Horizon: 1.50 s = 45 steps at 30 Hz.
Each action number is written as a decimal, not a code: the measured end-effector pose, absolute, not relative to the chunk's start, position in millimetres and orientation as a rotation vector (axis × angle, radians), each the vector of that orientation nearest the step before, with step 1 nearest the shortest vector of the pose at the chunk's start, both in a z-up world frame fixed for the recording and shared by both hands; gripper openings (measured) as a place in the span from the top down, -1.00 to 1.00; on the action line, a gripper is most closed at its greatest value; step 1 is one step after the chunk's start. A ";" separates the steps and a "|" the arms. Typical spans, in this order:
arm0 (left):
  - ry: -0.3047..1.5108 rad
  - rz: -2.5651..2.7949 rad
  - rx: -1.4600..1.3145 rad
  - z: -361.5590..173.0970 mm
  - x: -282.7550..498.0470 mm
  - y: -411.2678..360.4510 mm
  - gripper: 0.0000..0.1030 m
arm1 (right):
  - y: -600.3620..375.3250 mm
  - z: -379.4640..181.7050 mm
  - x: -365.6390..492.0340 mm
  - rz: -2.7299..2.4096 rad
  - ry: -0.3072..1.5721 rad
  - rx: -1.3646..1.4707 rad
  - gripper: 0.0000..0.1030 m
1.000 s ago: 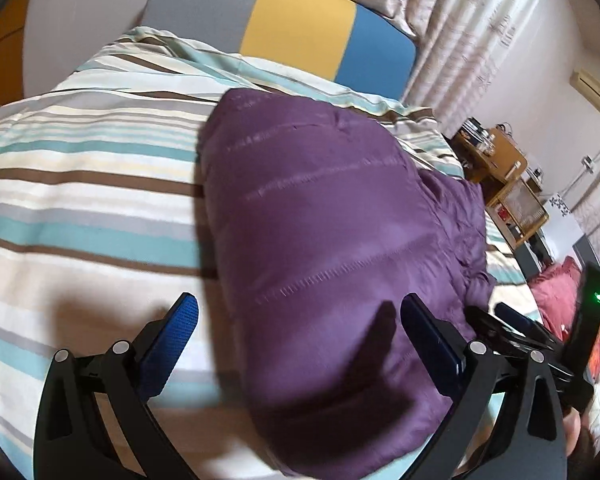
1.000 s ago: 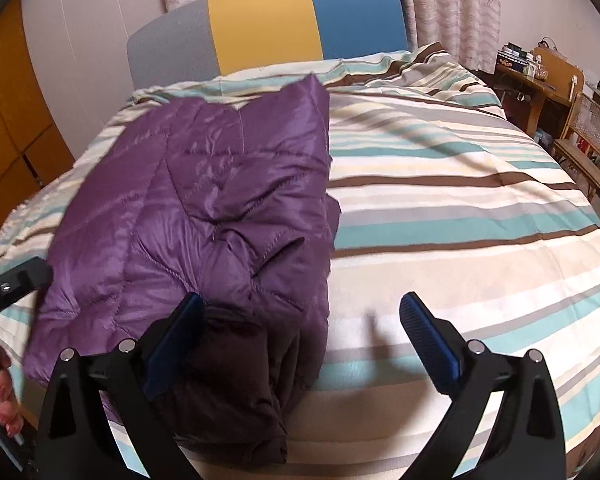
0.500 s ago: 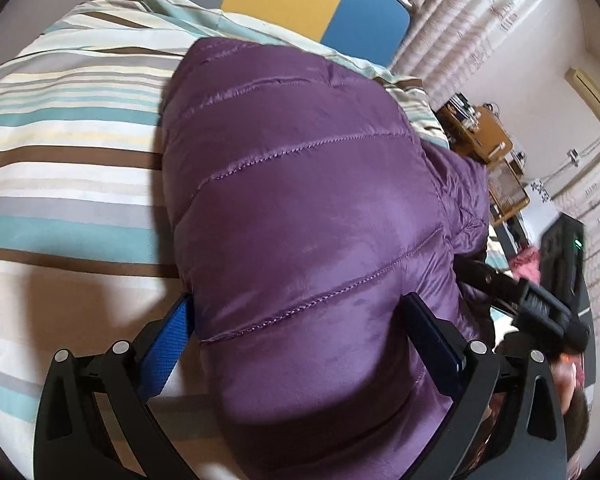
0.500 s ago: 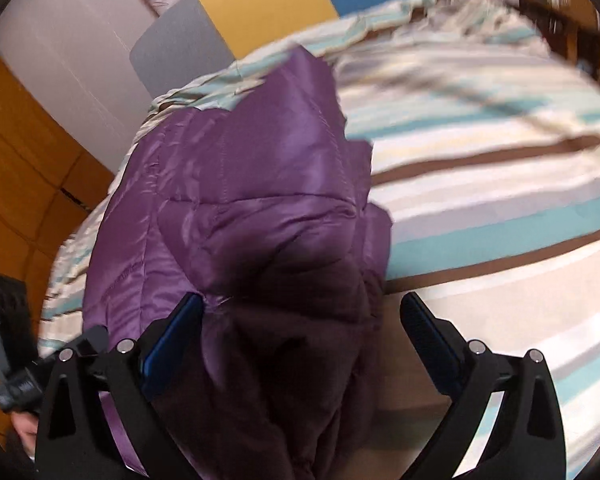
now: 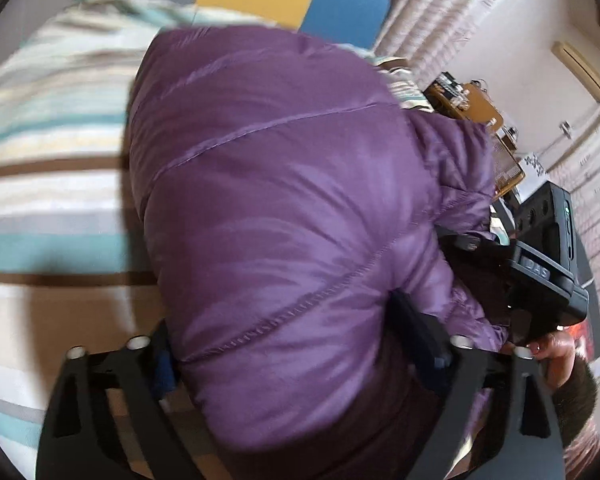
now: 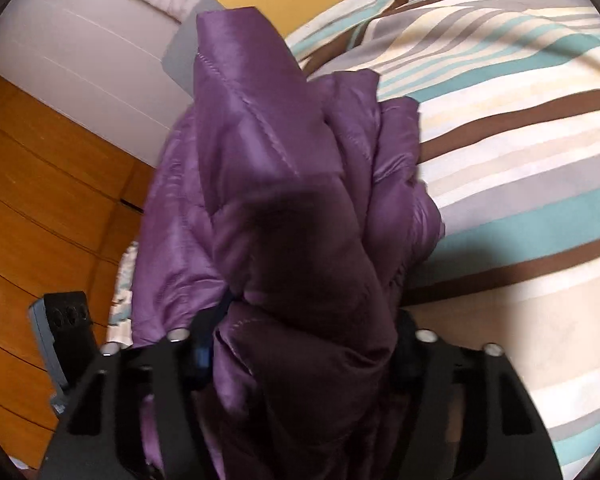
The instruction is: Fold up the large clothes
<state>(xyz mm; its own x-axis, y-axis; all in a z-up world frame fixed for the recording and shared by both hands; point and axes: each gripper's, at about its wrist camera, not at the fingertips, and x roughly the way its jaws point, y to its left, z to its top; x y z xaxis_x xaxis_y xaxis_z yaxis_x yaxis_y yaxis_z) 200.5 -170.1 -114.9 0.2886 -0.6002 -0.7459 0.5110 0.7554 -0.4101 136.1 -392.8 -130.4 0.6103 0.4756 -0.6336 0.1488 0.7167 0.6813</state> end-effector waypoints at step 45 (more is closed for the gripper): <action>0.759 -0.449 -0.257 -118.5 157.8 58.8 -0.42 | -194.9 -121.1 225.5 0.358 0.786 0.432 -0.48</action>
